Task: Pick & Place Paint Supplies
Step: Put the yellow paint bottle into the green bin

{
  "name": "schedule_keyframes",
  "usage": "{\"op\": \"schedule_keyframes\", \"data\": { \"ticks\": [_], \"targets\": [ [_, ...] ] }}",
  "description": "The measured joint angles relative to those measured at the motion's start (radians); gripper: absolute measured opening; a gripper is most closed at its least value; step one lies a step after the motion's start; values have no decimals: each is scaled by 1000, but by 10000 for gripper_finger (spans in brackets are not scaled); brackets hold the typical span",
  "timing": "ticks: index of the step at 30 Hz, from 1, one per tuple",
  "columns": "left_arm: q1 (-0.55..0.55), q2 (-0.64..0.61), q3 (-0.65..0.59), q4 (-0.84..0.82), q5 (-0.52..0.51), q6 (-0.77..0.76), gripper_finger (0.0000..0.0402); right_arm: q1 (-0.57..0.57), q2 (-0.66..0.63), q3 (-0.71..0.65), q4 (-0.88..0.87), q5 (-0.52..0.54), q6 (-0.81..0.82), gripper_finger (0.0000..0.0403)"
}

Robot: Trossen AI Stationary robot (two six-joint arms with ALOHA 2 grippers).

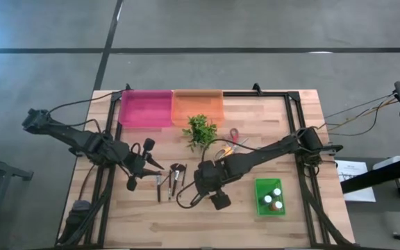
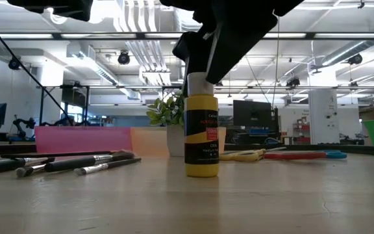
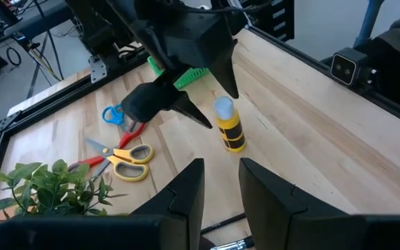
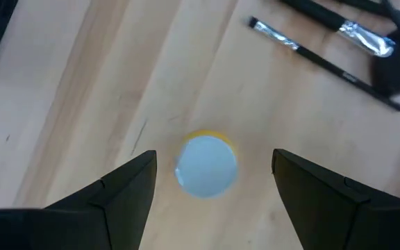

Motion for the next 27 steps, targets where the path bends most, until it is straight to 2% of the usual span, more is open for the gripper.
{"op": "schedule_keyframes", "data": {
  "ticks": [22, 27],
  "targets": [
    [0, 0, 0, 2, 0, 0, 99, 5, 0, -17, 29, 1, 13, 282],
    [0, 0, 0, 2, 0, 0, 99, 5, 0, -19, 30, 1, 9, 243]
  ]
}}
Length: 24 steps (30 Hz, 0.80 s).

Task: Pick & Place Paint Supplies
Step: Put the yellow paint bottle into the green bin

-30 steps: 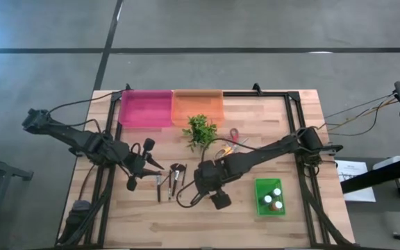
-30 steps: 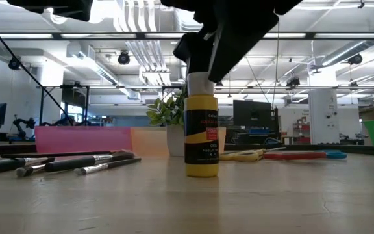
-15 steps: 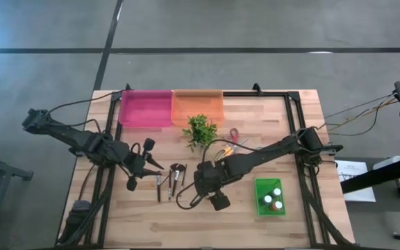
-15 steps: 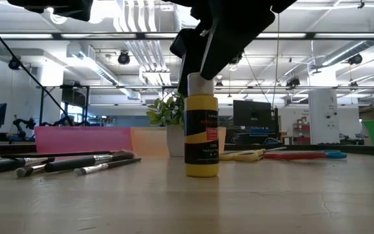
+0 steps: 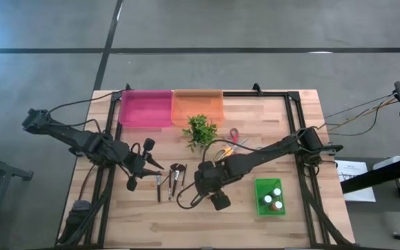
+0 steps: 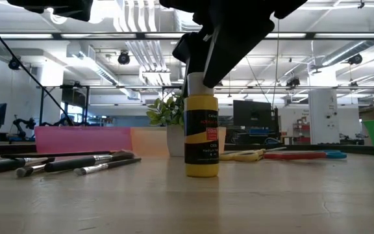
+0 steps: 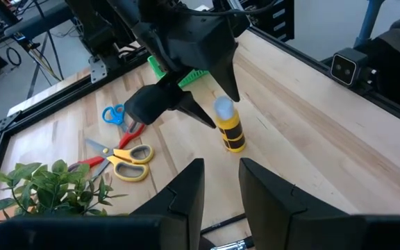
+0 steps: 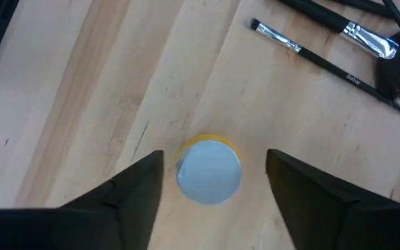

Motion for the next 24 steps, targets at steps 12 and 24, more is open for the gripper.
{"op": "schedule_keyframes", "data": {
  "ticks": [12, 24],
  "targets": [
    [-1, 0, 0, -1, 0, -7, 99, 2, 0, -4, 3, -2, -31, 112],
    [0, 0, 0, -3, 0, -7, 99, 39, -39, 18, -110, 8, -10, 112]
  ]
}}
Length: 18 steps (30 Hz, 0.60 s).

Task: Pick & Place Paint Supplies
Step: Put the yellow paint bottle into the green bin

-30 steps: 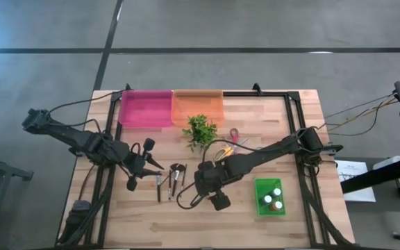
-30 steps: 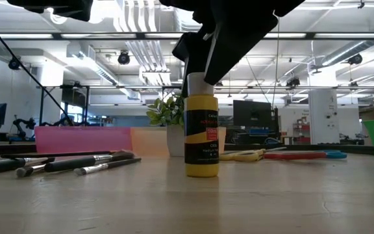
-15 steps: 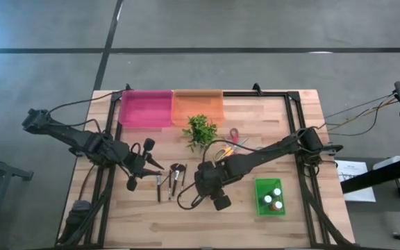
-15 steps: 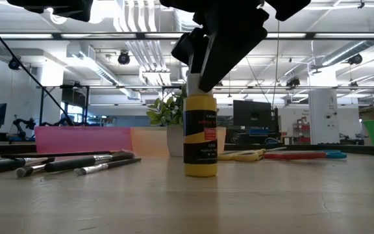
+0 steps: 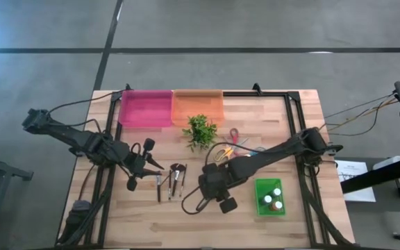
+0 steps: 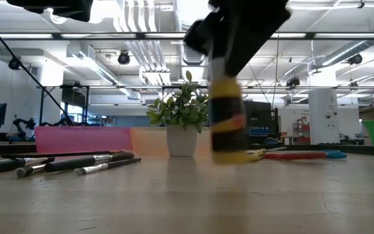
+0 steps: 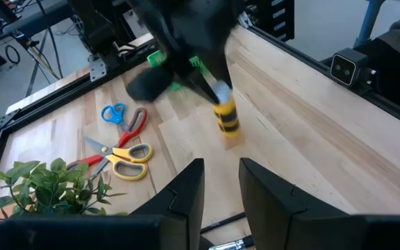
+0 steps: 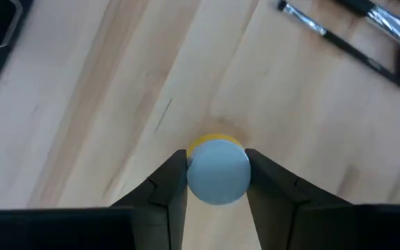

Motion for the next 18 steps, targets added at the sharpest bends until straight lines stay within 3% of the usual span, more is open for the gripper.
{"op": "schedule_keyframes", "data": {
  "ticks": [11, 18],
  "targets": [
    [0, 0, 0, 0, 0, -8, 99, 115, -264, -59, -158, 169, 231, 112],
    [1, 0, -1, 3, 0, -8, 99, 197, -438, -236, -162, 271, 439, 112]
  ]
}}
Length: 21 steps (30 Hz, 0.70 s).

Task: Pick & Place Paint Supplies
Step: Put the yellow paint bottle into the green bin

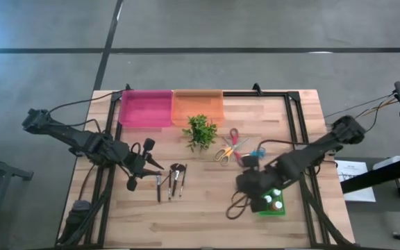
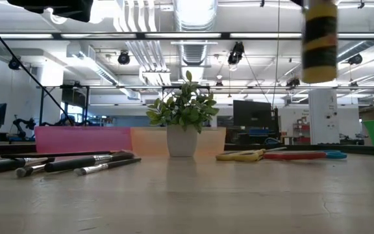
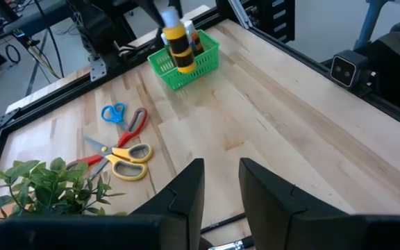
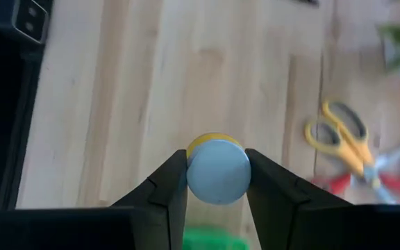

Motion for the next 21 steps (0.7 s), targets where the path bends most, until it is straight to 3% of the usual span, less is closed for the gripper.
{"op": "schedule_keyframes", "data": {
  "ticks": [13, 21],
  "targets": [
    [0, 0, -3, 5, 0, -4, 99, 99, -295, -335, 14, 88, 339, 112],
    [1, 0, -32, 37, -27, -3, 99, 165, -347, -426, 70, 87, 454, 112]
  ]
}}
